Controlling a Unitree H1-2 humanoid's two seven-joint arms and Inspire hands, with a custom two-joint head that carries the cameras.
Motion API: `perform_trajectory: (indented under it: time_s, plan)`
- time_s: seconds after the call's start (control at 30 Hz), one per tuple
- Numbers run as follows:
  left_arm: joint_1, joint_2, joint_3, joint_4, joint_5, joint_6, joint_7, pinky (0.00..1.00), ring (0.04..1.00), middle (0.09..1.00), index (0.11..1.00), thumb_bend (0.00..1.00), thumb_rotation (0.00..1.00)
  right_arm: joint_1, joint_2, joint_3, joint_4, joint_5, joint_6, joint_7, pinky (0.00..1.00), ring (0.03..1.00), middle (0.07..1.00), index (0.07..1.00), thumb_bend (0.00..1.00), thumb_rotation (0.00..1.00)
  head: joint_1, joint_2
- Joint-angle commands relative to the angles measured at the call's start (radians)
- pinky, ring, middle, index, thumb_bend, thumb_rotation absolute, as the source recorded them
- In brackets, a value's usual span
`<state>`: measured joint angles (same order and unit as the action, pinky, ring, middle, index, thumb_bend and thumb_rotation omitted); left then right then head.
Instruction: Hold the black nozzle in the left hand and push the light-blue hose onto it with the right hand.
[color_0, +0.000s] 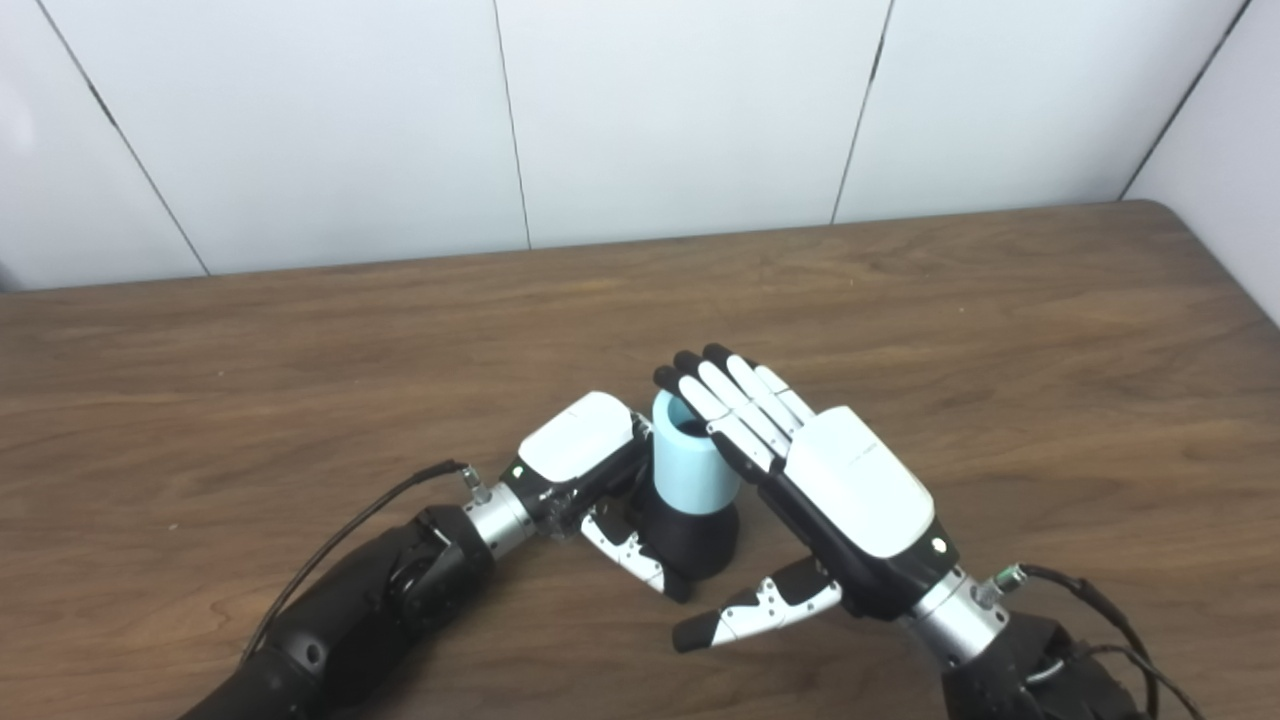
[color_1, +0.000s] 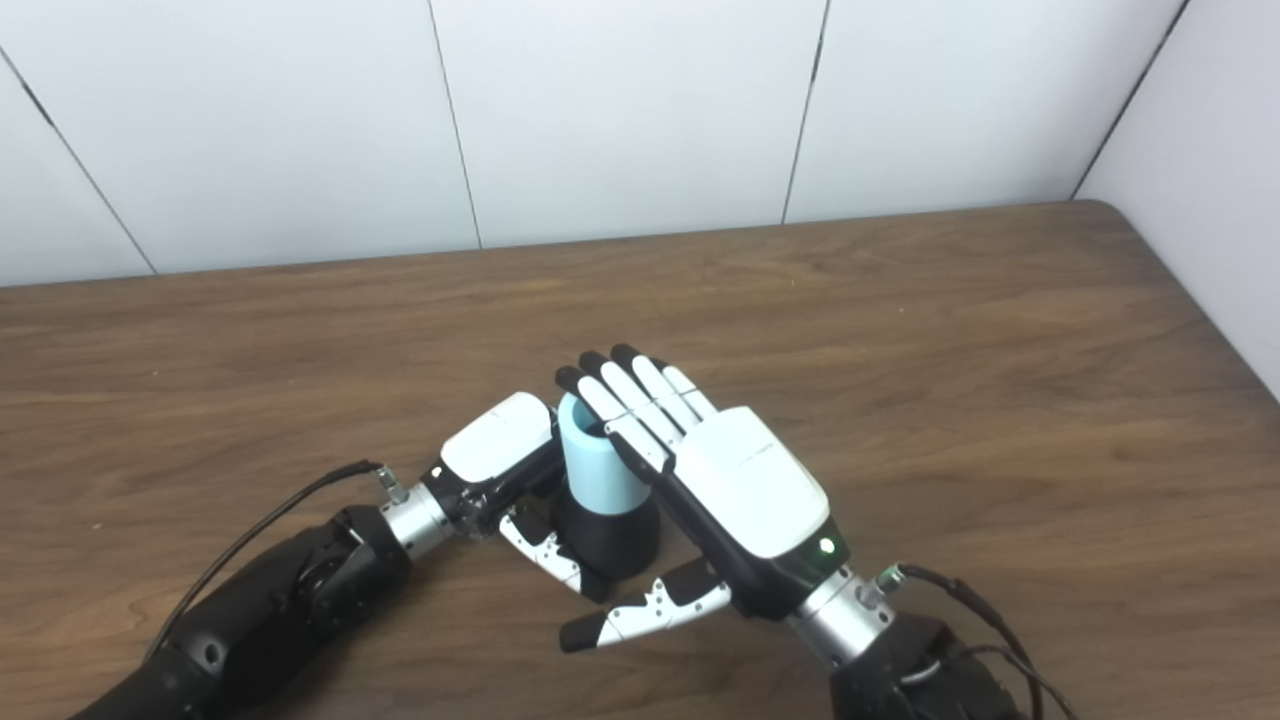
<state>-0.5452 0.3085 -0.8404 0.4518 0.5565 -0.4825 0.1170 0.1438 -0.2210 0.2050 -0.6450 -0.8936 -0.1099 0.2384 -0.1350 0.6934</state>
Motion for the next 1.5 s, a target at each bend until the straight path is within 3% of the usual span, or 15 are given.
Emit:
perform_trajectory:
  time_s: [0.0, 0.13, 0.27, 0.5, 0.8, 1.0, 1.13, 1.2, 1.47]
  plan:
    - [0.126, 0.057, -0.093, 0.200, 0.096, 0.070, -0.243, 0.30, 0.336, 0.404, 0.520, 0.52, 0.00, 0.002, 0.007, -0.039, 0.005, 0.051, -0.007, -0.049, 0.99, 1.000, 1.000, 1.000, 0.99, 0.92, -0.001, 0.001]
    - [0.124, 0.055, -0.091, 0.209, 0.093, 0.067, -0.244, 0.27, 0.311, 0.455, 0.495, 0.52, 0.00, 0.016, 0.019, -0.057, 0.023, 0.089, -0.033, -0.090, 0.96, 1.000, 1.000, 1.000, 1.00, 0.94, -0.001, -0.001]
    - [0.122, 0.053, -0.090, 0.219, 0.094, 0.061, -0.234, 0.29, 0.331, 0.406, 0.518, 0.52, 0.00, 0.027, 0.023, -0.064, 0.027, 0.110, -0.044, -0.099, 0.97, 1.000, 1.000, 1.000, 1.00, 0.95, 0.000, -0.002]
    - [0.116, 0.055, -0.095, 0.222, 0.100, 0.071, -0.245, 0.41, 0.429, 0.444, 0.520, 0.52, 0.00, 0.044, 0.032, -0.075, 0.023, 0.139, -0.058, -0.116, 0.96, 1.000, 1.000, 1.000, 1.00, 0.94, -0.003, -0.004]
    - [0.114, 0.047, -0.096, 0.227, 0.104, 0.077, -0.242, 0.38, 0.408, 0.426, 0.521, 0.52, 0.00, 0.043, 0.033, -0.081, 0.017, 0.180, -0.062, -0.117, 1.00, 1.000, 1.000, 1.000, 1.00, 0.96, 0.000, -0.009]
    - [0.113, 0.037, -0.092, 0.251, 0.097, 0.073, -0.237, 0.38, 0.400, 0.426, 0.523, 0.52, 0.00, 0.042, 0.042, -0.119, 0.069, 0.306, -0.100, -0.183, 0.99, 1.000, 1.000, 1.000, 1.00, 0.99, 0.001, -0.014]
    - [0.110, 0.039, -0.095, 0.246, 0.099, 0.078, -0.245, 0.38, 0.405, 0.427, 0.521, 0.52, 0.00, 0.041, 0.056, -0.140, 0.095, 0.364, -0.127, -0.220, 0.93, 1.000, 1.000, 1.000, 1.00, 1.00, 0.000, -0.024]
    - [0.108, 0.037, -0.097, 0.250, 0.101, 0.084, -0.253, 0.44, 0.458, 0.457, 0.509, 0.52, 0.00, 0.039, 0.059, -0.151, 0.099, 0.392, -0.125, -0.224, 0.92, 1.000, 1.000, 1.000, 1.00, 1.00, 0.000, -0.024]
    - [0.108, 0.036, -0.098, 0.258, 0.105, 0.069, -0.236, 0.39, 0.414, 0.428, 0.519, 0.52, 0.00, 0.052, 0.084, -0.188, 0.111, 0.419, -0.104, -0.254, 0.88, 1.000, 1.000, 1.000, 1.00, 1.00, 0.000, -0.029]
